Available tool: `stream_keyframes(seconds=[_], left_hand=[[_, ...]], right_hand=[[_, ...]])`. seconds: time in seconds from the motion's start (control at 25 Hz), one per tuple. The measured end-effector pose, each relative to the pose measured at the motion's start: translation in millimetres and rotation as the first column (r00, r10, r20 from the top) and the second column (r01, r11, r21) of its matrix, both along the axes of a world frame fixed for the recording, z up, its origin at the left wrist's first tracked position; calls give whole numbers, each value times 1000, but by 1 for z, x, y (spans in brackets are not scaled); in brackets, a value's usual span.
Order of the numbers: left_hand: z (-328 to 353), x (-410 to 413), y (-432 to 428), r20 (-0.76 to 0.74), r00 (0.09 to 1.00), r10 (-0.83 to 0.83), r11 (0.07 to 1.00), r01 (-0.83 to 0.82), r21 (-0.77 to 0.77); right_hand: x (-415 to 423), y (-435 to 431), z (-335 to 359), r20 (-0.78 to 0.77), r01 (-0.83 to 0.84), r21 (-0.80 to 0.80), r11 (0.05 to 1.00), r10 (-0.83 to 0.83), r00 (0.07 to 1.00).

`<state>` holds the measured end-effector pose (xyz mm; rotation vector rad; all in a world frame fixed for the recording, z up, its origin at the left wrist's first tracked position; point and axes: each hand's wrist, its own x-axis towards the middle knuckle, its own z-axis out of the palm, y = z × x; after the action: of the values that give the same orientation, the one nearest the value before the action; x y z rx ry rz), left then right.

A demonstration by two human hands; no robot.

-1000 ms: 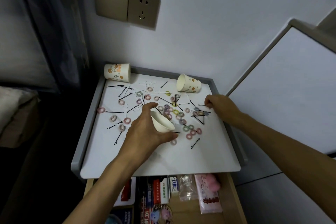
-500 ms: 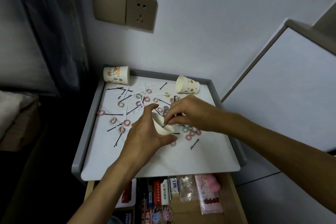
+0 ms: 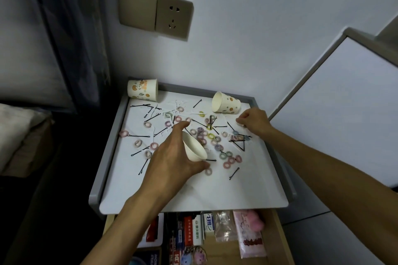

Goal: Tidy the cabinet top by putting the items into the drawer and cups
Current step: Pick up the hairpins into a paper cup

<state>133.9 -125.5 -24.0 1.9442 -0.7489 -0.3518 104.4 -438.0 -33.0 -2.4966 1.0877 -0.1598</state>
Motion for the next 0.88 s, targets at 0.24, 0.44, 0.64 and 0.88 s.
stream_keyframes(seconds=[0.24, 0.44, 0.64, 0.88], left_hand=[[-3, 4, 1, 13, 1000, -1, 1000, 0, 12], [-3, 3, 2, 12, 1000, -2, 1000, 2, 26], [1, 1, 1, 4, 1000, -3, 1000, 3, 11], [3, 1, 1, -10, 1000, -9, 1000, 9, 3]], right_hand=[[23, 9, -25, -118, -49, -159, 986, 31, 993], [21, 15, -25, -411, -348, -388, 853, 177, 894], [15, -1, -23, -461, -496, -401, 770, 298, 836], [-23, -29, -3, -199, -469, -256, 846, 429, 881]])
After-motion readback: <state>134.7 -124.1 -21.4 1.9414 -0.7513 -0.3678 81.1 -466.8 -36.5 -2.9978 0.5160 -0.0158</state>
